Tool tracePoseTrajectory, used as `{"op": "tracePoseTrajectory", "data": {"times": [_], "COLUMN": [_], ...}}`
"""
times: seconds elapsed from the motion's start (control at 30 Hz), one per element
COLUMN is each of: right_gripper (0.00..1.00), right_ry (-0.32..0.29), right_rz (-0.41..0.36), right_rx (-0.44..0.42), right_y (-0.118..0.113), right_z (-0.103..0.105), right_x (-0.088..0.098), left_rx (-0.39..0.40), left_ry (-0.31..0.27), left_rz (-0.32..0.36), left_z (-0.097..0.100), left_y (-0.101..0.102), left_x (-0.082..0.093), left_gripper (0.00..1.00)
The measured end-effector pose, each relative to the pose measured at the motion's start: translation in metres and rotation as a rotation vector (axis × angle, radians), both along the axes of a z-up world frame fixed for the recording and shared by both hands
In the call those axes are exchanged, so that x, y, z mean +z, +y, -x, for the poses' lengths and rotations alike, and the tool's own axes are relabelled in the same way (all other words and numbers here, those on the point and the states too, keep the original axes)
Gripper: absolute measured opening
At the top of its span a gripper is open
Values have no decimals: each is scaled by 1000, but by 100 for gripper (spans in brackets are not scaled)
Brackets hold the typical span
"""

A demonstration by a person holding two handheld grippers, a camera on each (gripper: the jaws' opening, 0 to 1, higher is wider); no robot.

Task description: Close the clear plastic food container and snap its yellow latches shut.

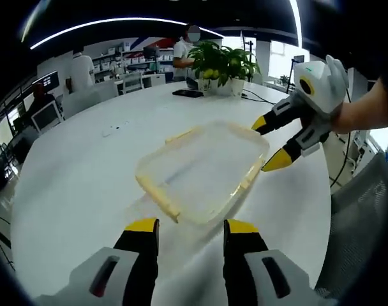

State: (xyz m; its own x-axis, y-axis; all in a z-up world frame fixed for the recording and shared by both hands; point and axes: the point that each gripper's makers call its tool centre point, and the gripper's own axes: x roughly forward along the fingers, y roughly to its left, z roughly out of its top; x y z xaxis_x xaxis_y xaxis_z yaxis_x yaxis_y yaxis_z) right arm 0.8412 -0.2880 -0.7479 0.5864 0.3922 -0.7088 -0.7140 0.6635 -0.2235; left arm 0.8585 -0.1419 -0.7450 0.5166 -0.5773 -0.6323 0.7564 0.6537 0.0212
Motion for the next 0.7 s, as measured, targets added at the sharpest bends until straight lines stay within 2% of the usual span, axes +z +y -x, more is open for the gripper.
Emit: {"op": "tracePoseTrajectory", "data": {"times": [0.7], "right_gripper": [35], "right_ry": [17], "right_rz": [-12], "right_rx": [3], "right_y": [2], "right_z": [-2], "right_x": [-9], "left_rx": [6], "left_ry": [17], "left_rz": [3], "left_z": [-2], "left_y": [-3], "left_x": [-4], "left_gripper": [32]}}
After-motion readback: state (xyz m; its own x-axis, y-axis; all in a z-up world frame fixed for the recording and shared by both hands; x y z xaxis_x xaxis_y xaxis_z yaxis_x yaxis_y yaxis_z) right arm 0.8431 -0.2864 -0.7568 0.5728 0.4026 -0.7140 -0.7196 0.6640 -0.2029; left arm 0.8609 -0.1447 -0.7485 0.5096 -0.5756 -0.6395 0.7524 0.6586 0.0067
